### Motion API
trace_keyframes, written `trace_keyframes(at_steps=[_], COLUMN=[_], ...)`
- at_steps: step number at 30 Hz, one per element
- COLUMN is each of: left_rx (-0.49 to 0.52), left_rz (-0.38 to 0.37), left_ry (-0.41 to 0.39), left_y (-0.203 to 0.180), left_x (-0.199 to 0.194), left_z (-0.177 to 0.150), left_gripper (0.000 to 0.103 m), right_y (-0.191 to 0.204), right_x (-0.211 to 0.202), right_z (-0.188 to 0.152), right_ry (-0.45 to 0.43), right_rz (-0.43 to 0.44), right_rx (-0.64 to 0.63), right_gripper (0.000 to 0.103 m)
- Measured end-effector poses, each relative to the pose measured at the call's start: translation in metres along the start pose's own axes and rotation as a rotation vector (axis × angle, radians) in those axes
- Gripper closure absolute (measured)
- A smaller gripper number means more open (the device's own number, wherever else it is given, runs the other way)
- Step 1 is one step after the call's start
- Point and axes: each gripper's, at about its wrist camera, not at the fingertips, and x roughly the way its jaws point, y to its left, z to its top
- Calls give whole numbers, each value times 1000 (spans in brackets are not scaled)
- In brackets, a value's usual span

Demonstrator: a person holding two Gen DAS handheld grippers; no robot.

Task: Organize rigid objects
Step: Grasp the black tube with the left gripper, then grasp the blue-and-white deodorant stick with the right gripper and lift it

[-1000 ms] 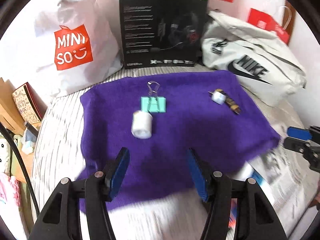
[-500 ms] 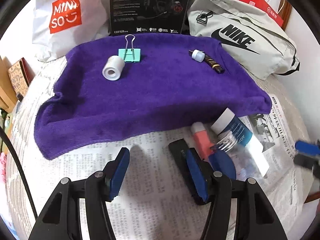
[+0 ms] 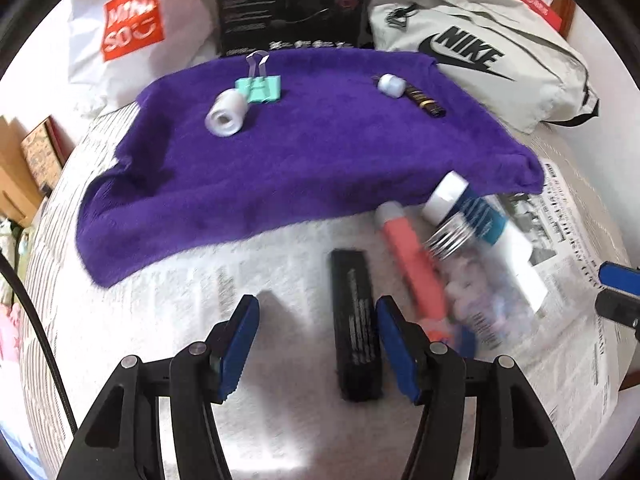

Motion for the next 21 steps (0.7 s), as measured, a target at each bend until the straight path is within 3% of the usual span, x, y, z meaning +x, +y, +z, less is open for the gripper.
trace_keyframes(at_steps=[3, 8, 10, 11, 21], left_rx=[33, 79, 95, 95, 44], left_rz=[36, 12, -9, -5, -33], left_ry=[-2, -21, -27, -30, -28], left_y=[1, -12, -16, -16, 11], left_x=[-2, -1, -1, -2, -6], left_z=[-5, -1, 0, 1, -5], left_gripper=[44, 50, 76, 82, 81], right_y=[3, 10, 14, 16, 45], right_x=[5, 16, 23, 26, 64], right_z=[2, 15, 26, 31, 69], right_ry=[5, -2, -8, -11, 30], right_rz=[6, 19, 29, 29, 32], right_rx=[-5, -18, -29, -36, -146], right_gripper=[61, 61, 61, 61, 61])
